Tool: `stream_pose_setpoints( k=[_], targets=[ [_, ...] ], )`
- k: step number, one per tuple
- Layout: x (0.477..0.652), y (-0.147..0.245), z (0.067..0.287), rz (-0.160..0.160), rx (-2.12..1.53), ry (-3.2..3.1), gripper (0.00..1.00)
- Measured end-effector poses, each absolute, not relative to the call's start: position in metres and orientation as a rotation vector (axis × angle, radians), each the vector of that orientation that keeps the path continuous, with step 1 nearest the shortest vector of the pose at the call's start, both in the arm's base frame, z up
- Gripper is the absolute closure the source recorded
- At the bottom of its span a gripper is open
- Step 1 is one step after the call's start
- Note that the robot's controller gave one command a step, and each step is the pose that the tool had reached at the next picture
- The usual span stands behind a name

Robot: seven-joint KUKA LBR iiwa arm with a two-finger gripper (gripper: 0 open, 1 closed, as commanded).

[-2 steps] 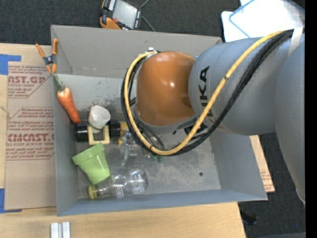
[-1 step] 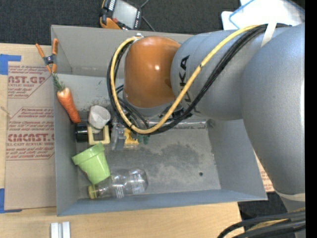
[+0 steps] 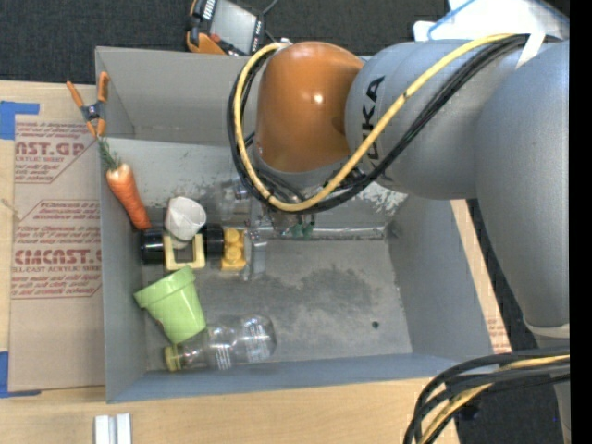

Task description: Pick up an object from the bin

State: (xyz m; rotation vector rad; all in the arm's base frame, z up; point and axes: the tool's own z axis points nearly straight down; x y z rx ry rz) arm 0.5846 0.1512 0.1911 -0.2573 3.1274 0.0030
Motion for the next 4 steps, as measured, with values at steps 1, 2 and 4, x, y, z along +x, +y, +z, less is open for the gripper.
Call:
stream_pose_setpoints(
  k=[1,2,4],
  targets=[
    [0.584,0.152,0.191,0.005,-0.259,3.127,0.0],
    [0.579,0.152,0.164,0.006,-0.295,3.113,0.0],
    [0.575,0.202,0.067,0.003,-0.596,3.088,0.0]
  ],
)
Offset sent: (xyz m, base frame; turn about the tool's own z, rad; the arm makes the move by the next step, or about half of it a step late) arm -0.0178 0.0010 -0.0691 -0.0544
